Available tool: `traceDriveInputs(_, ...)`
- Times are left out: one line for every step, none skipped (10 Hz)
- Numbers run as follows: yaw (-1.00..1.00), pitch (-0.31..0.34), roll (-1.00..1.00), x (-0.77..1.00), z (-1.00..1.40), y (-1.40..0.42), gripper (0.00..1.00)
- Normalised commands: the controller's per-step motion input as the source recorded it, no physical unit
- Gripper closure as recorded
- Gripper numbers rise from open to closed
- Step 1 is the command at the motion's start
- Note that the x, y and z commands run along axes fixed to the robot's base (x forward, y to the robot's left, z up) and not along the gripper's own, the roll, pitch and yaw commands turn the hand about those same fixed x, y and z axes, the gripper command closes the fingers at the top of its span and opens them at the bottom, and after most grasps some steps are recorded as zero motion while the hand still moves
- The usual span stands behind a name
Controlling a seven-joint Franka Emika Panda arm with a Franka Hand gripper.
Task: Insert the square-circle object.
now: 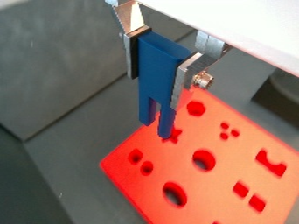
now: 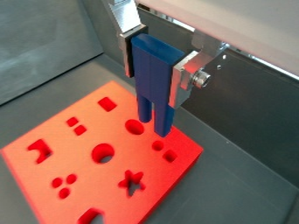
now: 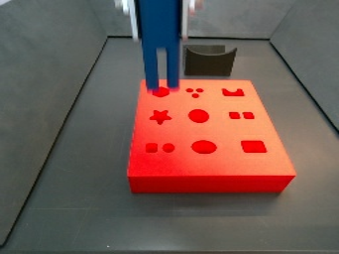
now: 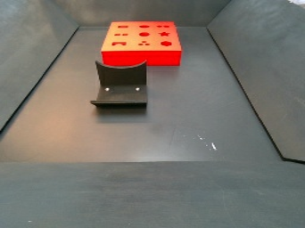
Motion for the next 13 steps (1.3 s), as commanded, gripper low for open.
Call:
traceDriveInputs(-0.07, 0.097, 0.17, 0.38, -0.77, -0.50, 1.00)
traceDriveInputs(-0.01, 0.217, 0.26, 0.35, -0.57, -0.40, 1.00)
traceDriveInputs(0.00, 0.276, 0.34, 0.33, -0.37, -0.36, 1.00)
traceDriveInputs(0.00, 0.300, 0.37, 0.31, -0.27, -0.34, 1.00)
traceDriveInputs(0.00, 0.269, 0.37, 0.27, -0.32, -0.36, 1.00)
traceDriveInputs(0.00, 0.259, 0.39, 0.19, -0.23, -0.28, 1.00)
traceDriveInputs(0.00, 0.276, 0.34, 0.07, -0.16, -0.08, 1.00)
traceDriveInputs(-0.01, 0.254, 0.29, 0.02, -0.13, -0.01, 1.00)
traceDriveInputs(-0.04, 0.139, 0.16, -0.11, -0.26, 0.00, 1.00)
traceDriveInputs(-0.03, 0.000, 0.00, -0.15, -0.26, 0.00, 1.00)
traceDriveInputs(0.00, -0.103, -0.10, -0.05, -0.21, 0.03, 1.00)
traceDriveInputs(0.00, -0.154, -0.13, 0.00, -0.16, 0.08, 1.00)
traceDriveInputs(0.00, -0.239, -0.18, -0.09, -0.11, 0.19, 1.00)
